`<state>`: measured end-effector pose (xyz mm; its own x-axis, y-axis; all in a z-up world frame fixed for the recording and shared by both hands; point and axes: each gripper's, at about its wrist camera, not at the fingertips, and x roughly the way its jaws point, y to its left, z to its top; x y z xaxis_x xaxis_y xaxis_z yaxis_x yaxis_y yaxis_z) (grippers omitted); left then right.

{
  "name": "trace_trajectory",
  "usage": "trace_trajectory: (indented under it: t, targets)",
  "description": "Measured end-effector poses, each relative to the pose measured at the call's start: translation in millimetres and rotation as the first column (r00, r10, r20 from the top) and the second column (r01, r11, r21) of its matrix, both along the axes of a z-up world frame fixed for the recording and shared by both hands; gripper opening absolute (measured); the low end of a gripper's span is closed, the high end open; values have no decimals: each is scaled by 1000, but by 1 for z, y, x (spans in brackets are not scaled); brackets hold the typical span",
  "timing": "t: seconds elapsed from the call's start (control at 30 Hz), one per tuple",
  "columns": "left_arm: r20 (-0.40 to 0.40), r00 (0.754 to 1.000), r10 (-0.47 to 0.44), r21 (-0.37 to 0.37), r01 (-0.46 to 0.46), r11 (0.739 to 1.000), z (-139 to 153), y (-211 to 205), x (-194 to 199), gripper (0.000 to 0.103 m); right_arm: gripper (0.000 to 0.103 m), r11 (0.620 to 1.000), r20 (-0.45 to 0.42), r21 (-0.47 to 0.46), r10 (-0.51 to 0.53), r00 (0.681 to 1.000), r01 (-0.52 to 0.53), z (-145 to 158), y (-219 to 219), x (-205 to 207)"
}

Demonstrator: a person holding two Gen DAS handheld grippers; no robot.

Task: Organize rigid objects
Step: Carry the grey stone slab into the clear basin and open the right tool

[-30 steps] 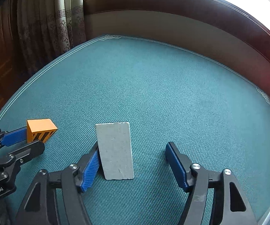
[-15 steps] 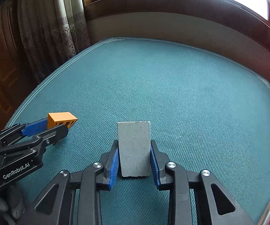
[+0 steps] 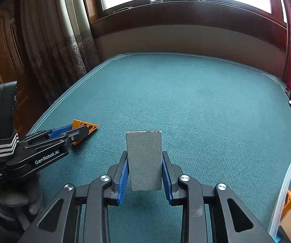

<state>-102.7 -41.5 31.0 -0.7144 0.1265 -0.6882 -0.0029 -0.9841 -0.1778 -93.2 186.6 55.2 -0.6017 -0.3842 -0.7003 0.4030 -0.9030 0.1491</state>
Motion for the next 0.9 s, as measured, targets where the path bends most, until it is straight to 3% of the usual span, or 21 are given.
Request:
trace_trajectory:
  t: [0.47, 0.9]
  targets:
    - [-8, 998, -58, 3, 58, 998, 8, 31, 12, 32, 32, 993, -52, -33, -112, 992, 110, 22, 68, 28]
    - [-18, 992, -124, 0, 124, 992, 16, 65, 23, 32, 32, 952, -81, -65, -304, 949, 299, 30, 151, 44]
